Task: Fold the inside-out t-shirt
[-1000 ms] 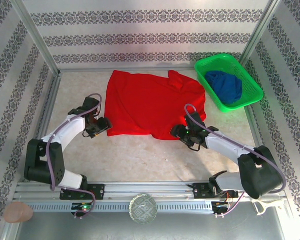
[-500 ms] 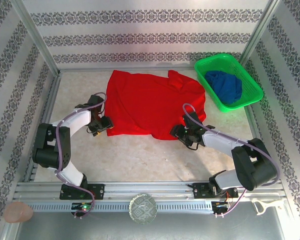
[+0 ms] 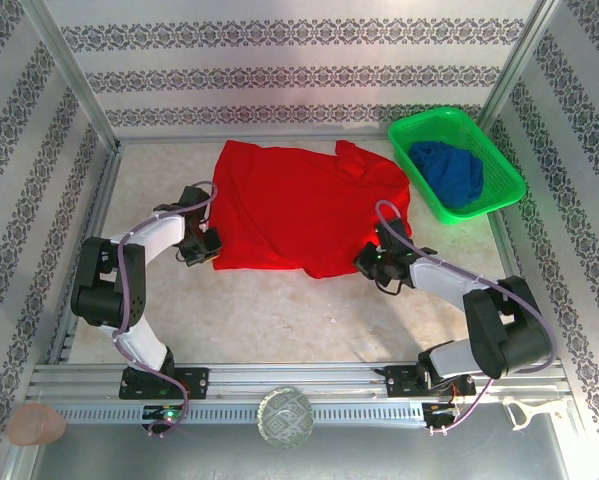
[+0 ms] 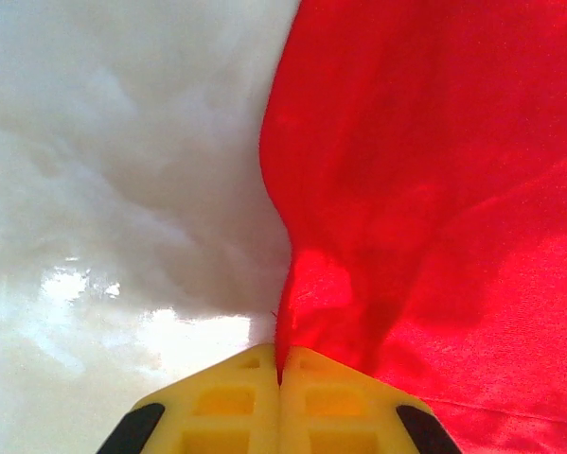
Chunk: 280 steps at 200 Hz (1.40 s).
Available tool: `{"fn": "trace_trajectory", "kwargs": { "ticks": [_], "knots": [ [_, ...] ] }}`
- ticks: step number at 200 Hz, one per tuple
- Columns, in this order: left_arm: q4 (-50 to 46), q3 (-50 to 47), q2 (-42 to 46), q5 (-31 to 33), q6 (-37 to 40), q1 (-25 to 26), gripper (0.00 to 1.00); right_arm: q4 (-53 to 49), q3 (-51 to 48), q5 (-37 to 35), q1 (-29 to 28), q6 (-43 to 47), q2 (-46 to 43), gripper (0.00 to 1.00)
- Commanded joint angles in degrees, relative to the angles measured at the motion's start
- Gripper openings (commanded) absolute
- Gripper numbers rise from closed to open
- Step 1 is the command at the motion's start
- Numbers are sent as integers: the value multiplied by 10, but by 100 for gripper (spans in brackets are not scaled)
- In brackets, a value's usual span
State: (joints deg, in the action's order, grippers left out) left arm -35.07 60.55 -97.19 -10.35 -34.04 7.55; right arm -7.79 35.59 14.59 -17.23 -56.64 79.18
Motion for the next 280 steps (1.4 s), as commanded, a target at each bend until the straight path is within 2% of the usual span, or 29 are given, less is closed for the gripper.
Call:
{"fn": "trace_trajectory", "kwargs": {
  "ticks": [1, 59, 113, 143, 174, 178, 188, 193, 198, 211, 231, 280],
  "knots": [
    [-40, 60, 45, 25, 38, 4, 0, -16, 50, 30, 42, 16, -62, 0],
    [-91, 184, 115, 50, 118, -26, 0, -117, 139, 86, 168, 55, -150, 0],
    [-87, 220, 188, 36, 120, -30, 0, -159, 163, 84, 190, 41, -217, 0],
    [-60, 204, 188, 7, 109, -31, 6, -152, 151, 92, 195, 43, -190, 0],
    [-33, 166, 121, -34, 95, -31, 10, -99, 134, 69, 195, 31, -105, 0],
    [-28, 160, 109, -37, 95, -31, 10, -93, 137, 66, 195, 36, -91, 11],
    [-22, 149, 74, -34, 92, -31, 10, -98, 154, 59, 196, 57, -50, 47],
    [-17, 145, 58, -35, 92, -31, 10, -102, 164, 58, 196, 72, -35, 56],
    [-12, 141, 44, -36, 91, -31, 10, -110, 174, 56, 196, 87, -23, 61],
    [-4, 133, 17, -36, 89, -31, 10, -147, 192, 42, 193, 124, -15, 64],
    [5, 117, 10, -37, 84, -31, 10, -182, 177, 22, 192, 155, -57, 64],
    [17, 71, 60, -35, 78, -31, 10, -206, 35, 8, 177, 172, -171, 63]
  ]
}}
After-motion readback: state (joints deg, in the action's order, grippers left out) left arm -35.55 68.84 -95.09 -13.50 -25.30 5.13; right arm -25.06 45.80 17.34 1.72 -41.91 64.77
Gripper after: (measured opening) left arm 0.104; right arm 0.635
